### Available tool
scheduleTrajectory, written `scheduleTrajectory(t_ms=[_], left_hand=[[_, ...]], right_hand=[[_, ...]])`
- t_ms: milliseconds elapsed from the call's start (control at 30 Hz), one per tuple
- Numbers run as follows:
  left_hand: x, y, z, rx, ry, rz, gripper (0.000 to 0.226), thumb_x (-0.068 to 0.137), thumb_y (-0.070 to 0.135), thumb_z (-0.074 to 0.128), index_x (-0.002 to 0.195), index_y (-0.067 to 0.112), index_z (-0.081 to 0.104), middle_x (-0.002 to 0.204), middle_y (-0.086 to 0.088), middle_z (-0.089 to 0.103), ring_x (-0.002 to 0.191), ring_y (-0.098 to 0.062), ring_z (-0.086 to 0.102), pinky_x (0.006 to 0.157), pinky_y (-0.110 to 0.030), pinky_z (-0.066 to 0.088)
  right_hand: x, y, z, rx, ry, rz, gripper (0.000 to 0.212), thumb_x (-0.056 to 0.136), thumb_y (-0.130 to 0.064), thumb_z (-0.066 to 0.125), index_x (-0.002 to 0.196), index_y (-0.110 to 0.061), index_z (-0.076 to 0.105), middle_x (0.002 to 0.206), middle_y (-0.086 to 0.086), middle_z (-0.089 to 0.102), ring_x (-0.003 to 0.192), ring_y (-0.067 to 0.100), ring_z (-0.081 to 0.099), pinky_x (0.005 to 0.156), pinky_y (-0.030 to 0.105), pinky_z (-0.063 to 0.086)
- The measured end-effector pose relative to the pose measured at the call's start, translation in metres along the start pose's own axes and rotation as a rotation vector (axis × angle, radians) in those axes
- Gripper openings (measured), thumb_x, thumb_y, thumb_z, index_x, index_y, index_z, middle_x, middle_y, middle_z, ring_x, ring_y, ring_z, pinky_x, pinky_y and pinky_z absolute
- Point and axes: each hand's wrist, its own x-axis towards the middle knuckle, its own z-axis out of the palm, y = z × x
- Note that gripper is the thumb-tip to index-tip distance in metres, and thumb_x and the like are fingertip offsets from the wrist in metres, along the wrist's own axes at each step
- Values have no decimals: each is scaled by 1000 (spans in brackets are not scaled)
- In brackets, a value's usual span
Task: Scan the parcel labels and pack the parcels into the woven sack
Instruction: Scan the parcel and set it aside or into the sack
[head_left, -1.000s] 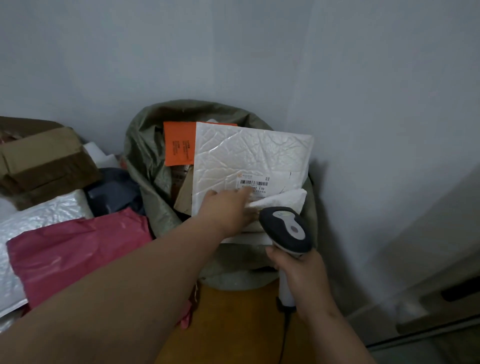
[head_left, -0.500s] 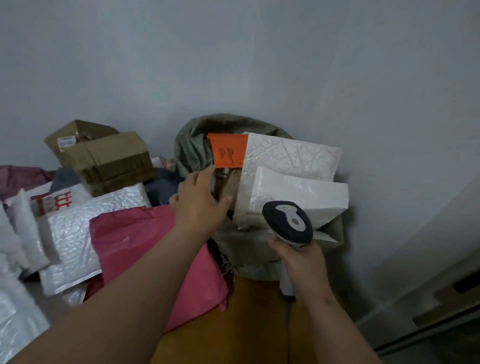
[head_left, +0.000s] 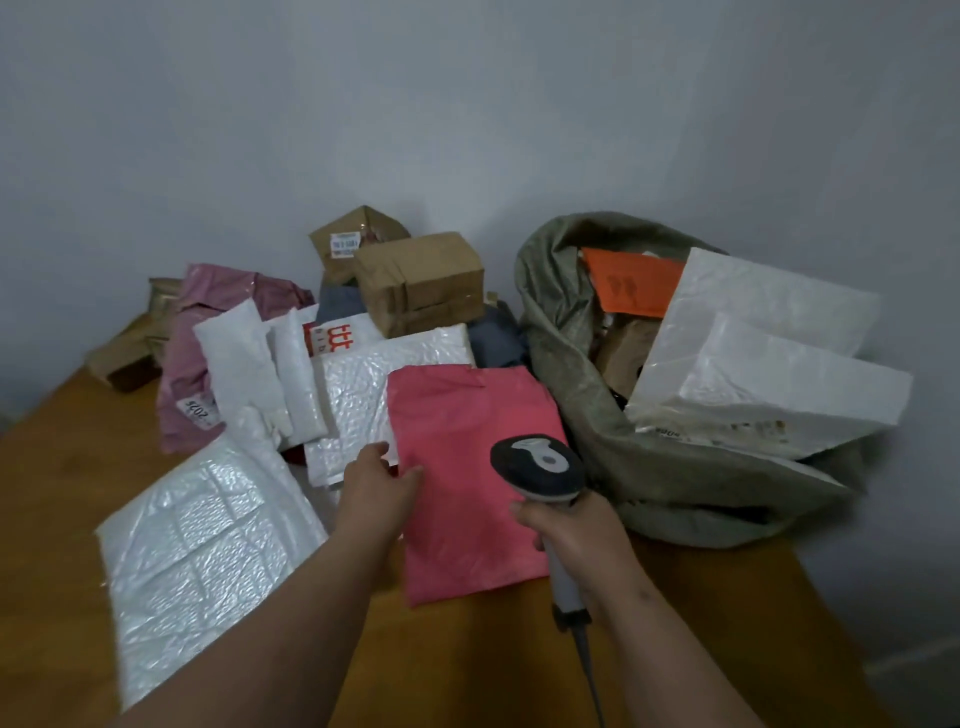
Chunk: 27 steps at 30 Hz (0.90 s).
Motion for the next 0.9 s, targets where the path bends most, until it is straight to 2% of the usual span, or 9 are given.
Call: scheduleTrajectory(t_ms=[67, 167, 300, 333, 433, 567, 667, 767, 900], left_hand=[[3, -14, -5, -43, -40, -76, 56, 86, 18, 70, 137, 6, 50, 113, -1, 64, 99, -19, 61, 85, -34, 49], [10, -29, 2, -40, -117, -109, 35, 71, 24, 71, 105, 14, 66, 93, 1, 70, 93, -22, 67, 74, -31, 54], [20, -47, 26, -151, -151, -229, 49, 72, 16, 70, 118, 5, 60, 110, -16, 67, 104, -37, 64, 92, -52, 54], [24, -51, 31, -173, -134, -265, 51, 73, 14, 72, 122, 6, 59, 112, -16, 67, 105, -37, 64, 93, -53, 54], [34, -56, 43, -217, -113, -335, 47, 78, 9, 78, 122, 8, 63, 110, -17, 69, 97, -37, 67, 75, -42, 57], [39, -54, 50, -296, -122, -385, 27, 79, 10, 81, 102, 3, 69, 84, -17, 72, 65, -28, 64, 54, -34, 48], [34, -45, 43, -373, -159, -354, 25, 81, 14, 78, 104, 10, 68, 95, -8, 75, 78, -23, 68, 63, -33, 50], [26, -27, 31, -453, -144, -291, 25, 84, 19, 73, 107, 16, 64, 99, -7, 76, 88, -26, 71, 74, -44, 59], [6, 11, 12, -277, -14, -74, 40, 71, 43, 72, 98, 17, 59, 93, -9, 72, 83, -27, 72, 75, -47, 60]], right_hand=[[4, 0, 10, -11, -11, 8, 22, 78, -21, 81, 65, -14, 66, 52, -5, 59, 59, 13, 59, 63, 31, 46], [16, 2, 16, -10, -34, 18, 22, 78, -20, 81, 65, -13, 66, 52, -5, 59, 57, 12, 59, 62, 29, 45], [35, 7, 14, -30, -80, 45, 20, 80, -21, 80, 67, -14, 66, 56, -5, 59, 59, 10, 60, 63, 29, 46], [40, 8, 14, -33, -85, 53, 20, 80, -22, 80, 68, -14, 67, 56, -6, 59, 60, 11, 60, 63, 29, 46], [55, 12, 10, -72, -86, 74, 18, 80, -25, 80, 73, -13, 70, 56, -7, 60, 57, 7, 60, 60, 25, 45], [71, 14, 6, -84, -92, 97, 21, 80, -25, 79, 84, -5, 73, 62, -4, 64, 55, 4, 60, 53, 20, 46], [76, 12, 10, -73, -97, 106, 19, 80, -28, 80, 83, -11, 73, 63, -6, 64, 63, 10, 61, 60, 26, 45], [74, 9, 17, -40, -115, 96, 15, 81, -27, 80, 87, -16, 72, 72, -4, 69, 72, 13, 65, 67, 28, 48], [55, 1, 26, -14, -62, 39, 23, 80, -27, 81, 98, -14, 75, 84, -2, 75, 85, 17, 71, 77, 33, 55]])
